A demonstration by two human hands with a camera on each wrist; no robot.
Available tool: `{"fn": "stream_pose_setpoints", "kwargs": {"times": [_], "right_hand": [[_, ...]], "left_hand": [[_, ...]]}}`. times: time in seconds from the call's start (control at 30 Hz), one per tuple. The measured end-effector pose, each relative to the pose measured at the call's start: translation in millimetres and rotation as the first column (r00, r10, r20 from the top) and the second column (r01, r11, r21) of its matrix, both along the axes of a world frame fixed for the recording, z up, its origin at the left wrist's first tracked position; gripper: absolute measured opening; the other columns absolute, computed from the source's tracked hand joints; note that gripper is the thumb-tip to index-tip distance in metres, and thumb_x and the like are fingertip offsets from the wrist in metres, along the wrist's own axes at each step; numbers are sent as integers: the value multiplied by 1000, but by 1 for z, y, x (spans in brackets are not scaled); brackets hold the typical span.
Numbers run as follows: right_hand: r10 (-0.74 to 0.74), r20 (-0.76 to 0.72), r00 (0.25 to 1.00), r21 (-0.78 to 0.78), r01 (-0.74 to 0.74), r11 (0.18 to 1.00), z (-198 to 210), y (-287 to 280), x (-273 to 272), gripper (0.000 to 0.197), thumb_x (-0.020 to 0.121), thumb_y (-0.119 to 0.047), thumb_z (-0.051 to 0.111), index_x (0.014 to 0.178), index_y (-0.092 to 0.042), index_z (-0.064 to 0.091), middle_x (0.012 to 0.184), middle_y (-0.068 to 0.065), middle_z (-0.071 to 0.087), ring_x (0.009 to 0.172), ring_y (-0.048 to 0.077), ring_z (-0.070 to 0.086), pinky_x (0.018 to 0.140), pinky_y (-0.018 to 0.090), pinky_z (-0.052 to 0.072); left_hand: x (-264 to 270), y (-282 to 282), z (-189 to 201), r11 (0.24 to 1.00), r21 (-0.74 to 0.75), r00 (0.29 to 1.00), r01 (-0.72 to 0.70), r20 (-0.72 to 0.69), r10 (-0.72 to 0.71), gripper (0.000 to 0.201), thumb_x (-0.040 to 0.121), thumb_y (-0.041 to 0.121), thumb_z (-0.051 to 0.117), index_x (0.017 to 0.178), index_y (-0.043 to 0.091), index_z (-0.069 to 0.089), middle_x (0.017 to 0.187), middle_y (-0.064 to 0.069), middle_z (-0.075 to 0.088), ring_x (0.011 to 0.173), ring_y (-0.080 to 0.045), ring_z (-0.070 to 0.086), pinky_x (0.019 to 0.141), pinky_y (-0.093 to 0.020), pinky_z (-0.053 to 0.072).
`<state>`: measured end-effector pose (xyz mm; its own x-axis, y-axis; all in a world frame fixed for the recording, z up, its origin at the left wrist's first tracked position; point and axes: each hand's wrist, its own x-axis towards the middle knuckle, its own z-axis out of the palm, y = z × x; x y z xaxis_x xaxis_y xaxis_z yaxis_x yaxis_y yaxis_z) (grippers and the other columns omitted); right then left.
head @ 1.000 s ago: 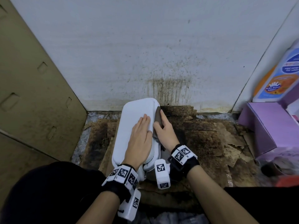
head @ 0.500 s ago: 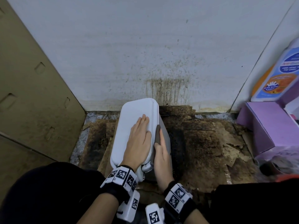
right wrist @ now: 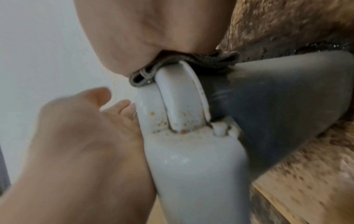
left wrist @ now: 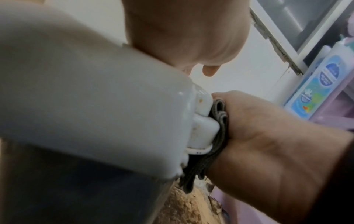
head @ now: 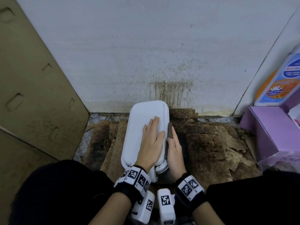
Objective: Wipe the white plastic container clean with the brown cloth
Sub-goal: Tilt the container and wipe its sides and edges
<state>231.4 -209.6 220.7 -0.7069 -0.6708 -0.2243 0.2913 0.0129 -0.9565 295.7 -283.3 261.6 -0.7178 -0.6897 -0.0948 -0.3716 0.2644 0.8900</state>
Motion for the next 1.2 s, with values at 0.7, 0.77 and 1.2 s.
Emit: {"fn": "stream_pose_setpoints", "kwargs": {"times": [0.7, 0.77, 1.2], "right_hand": [[-1, -70, 998, 222, 17, 975, -4, 32, -48, 51, 94, -51, 54, 142, -63, 39, 142, -12, 44, 129, 19, 50, 108, 50, 46], [22, -52, 998, 220, -10, 976, -13, 36, -55, 51, 89, -56, 55, 136, -69, 41, 152, -10, 42, 134, 22, 51, 109, 54, 46], [-251, -44, 967, 39, 253, 967, -4, 45, -29, 45, 104, -25, 53, 147, -37, 50, 139, -11, 48, 118, 3, 57, 103, 37, 50]], "left_hand": [[43, -31, -26, 917, 35, 902, -397, 201, 383, 41, 103, 47, 36, 123, 17, 56, 126, -3, 57, 113, -19, 55, 99, -44, 45], [41, -24, -30, 939, 58, 923, -340, 214, 321, 42, 102, 56, 32, 113, 23, 57, 115, 1, 60, 101, -15, 59, 89, -40, 47], [32, -28, -17, 975, 109, 974, -196, 134, 181, 48, 91, 72, 52, 108, 28, 49, 108, 4, 66, 93, -12, 68, 79, -39, 58]]}}
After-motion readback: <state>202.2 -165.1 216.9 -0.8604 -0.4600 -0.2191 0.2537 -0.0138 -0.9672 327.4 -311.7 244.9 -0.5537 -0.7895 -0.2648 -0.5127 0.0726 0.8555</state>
